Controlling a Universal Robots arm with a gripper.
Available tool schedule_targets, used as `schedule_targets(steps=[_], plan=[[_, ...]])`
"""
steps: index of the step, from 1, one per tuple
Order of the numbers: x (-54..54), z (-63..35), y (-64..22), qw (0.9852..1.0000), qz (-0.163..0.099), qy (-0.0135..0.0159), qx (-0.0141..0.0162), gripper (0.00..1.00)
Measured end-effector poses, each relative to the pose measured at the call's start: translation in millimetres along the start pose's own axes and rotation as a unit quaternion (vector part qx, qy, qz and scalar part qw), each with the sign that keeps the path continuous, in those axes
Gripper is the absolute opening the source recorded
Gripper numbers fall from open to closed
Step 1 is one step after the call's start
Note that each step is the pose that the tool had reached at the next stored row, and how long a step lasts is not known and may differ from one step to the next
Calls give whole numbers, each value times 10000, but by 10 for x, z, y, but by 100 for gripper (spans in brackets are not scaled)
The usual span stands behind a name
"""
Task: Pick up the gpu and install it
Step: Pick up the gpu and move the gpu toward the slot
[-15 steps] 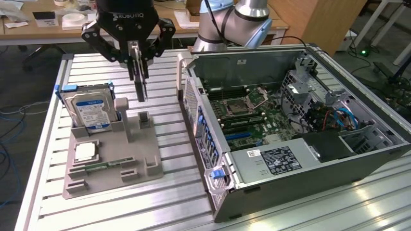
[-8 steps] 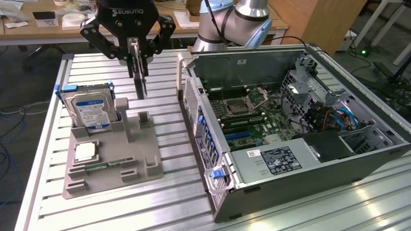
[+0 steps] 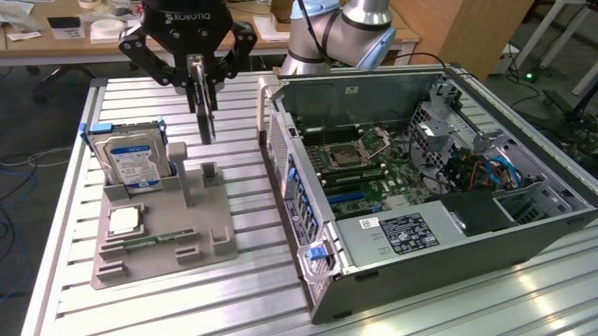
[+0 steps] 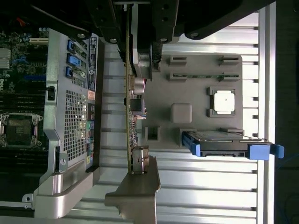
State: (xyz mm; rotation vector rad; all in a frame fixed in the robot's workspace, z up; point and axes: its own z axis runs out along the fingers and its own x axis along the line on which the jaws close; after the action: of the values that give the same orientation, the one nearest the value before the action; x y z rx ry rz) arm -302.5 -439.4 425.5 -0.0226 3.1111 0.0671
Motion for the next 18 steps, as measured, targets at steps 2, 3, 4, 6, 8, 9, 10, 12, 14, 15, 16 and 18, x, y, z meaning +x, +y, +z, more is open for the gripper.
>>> schedule_targets(steps=[2, 3, 4, 6, 8, 9, 10, 12, 14, 15, 16, 18], plan=[[-58, 2, -1, 10000, 0, 4, -3, 28], [-91, 3, -2, 10000, 0, 5, -6, 28], [-121, 5, -2, 10000, 0, 5, -10, 28], [-169, 6, -3, 10000, 0, 5, -13, 28], [-209, 7, -3, 10000, 0, 7, -13, 28], [-229, 8, -4, 10000, 1, 8, -13, 28], [-252, 8, -4, 10000, 1, 9, -12, 28], [-299, 9, -5, 10000, 1, 11, -12, 28], [-346, 11, -5, 10000, 1, 13, -13, 28], [-372, 12, -6, 10000, 1, 14, -12, 28], [-402, 13, -6, 10000, 1, 15, -13, 28], [-458, 14, -7, 10000, 1, 19, -12, 28]])
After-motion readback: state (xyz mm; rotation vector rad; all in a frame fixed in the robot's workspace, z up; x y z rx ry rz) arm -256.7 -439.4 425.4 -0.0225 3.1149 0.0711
